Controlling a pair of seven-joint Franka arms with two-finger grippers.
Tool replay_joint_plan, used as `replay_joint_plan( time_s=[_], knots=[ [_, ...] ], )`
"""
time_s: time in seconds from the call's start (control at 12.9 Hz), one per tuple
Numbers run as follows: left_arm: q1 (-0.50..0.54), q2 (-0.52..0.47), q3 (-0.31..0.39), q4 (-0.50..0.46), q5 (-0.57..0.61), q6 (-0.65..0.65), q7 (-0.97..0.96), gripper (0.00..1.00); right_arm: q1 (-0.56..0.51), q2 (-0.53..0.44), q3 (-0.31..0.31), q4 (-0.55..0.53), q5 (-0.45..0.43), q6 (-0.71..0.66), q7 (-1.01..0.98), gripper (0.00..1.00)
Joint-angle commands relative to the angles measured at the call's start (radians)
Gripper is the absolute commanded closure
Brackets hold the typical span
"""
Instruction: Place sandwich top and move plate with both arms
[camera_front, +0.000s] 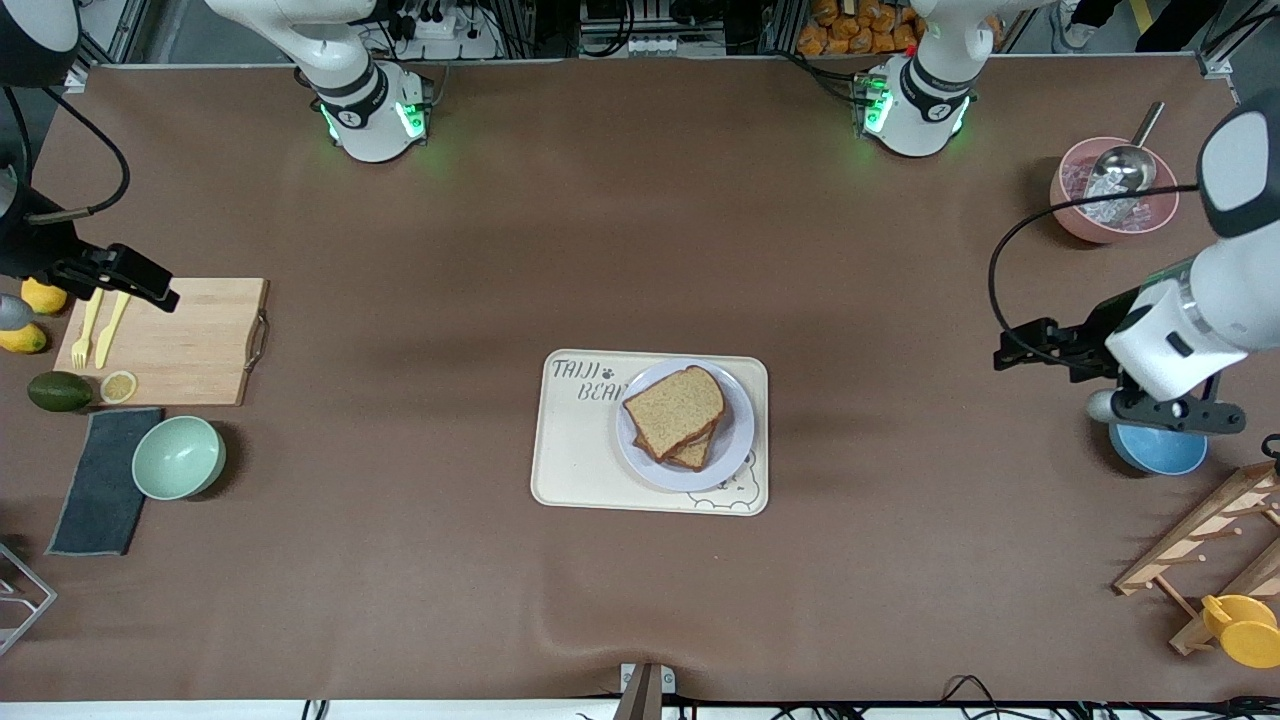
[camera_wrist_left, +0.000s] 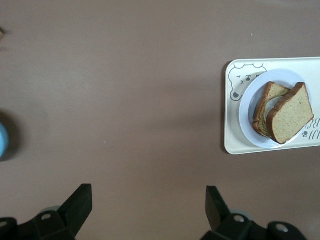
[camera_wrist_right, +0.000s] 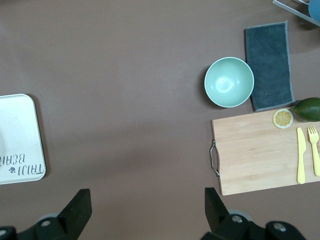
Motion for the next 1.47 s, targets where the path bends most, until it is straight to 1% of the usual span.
replay_joint_plan(
  time_s=[0.0,0.08,0.16,0.23,0.47,0.54,0.62,0.7,0.85,1.01,1.24,1.4],
  knots=[
    [-0.088,-0.101,0.088,-0.013,0.049,-0.027,0.009,0.0,0.002,-0.001,0.004,0.001,-0.005,-0.004,0.026,0.0],
    [-0.159,-0.13,0.178,-0.022,0.048,-0.035,0.01,0.0,0.001,-0.003,0.004,0.003,-0.005,-0.003,0.026,0.0],
    [-0.204,-0.155,0.226,-0.029,0.048,-0.061,0.01,0.0,0.001,-0.001,0.004,0.005,-0.005,-0.001,0.025,0.0],
    [-0.21,-0.177,0.233,-0.039,0.056,-0.109,0.001,0.0,0.001,-0.001,0.004,0.005,-0.005,0.002,0.026,0.0],
    [-0.199,-0.238,0.236,-0.105,0.056,-0.113,0.01,0.0,0.007,0.0,0.004,0.003,-0.003,0.006,0.026,0.0],
    [-0.196,-0.265,0.238,-0.152,0.054,-0.096,0.009,0.0,0.004,0.0,0.004,0.005,-0.003,0.006,0.026,0.0],
    [-0.186,-0.317,0.238,-0.23,0.054,-0.032,0.009,0.0,0.002,-0.001,0.004,0.005,-0.003,0.006,0.026,0.0],
    [-0.181,-0.356,0.238,-0.287,0.056,0.005,0.009,0.0,0.001,-0.001,0.004,0.005,-0.003,0.006,0.026,0.0],
    [-0.181,-0.356,0.239,-0.282,0.057,0.004,0.007,0.0,0.004,0.0,0.003,0.006,-0.007,0.018,0.023,0.0],
    [-0.179,-0.343,0.238,-0.247,0.094,-0.004,0.013,0.0,-0.002,0.002,0.003,0.008,-0.005,0.026,0.023,0.0],
    [-0.179,-0.33,0.238,-0.234,0.094,-0.033,0.015,0.0,-0.002,0.003,0.001,0.008,-0.005,0.031,0.023,0.0],
    [-0.186,-0.32,0.238,-0.205,0.099,-0.068,0.013,0.0,-0.004,0.005,0.001,0.006,-0.005,0.032,0.021,0.0]
  ],
)
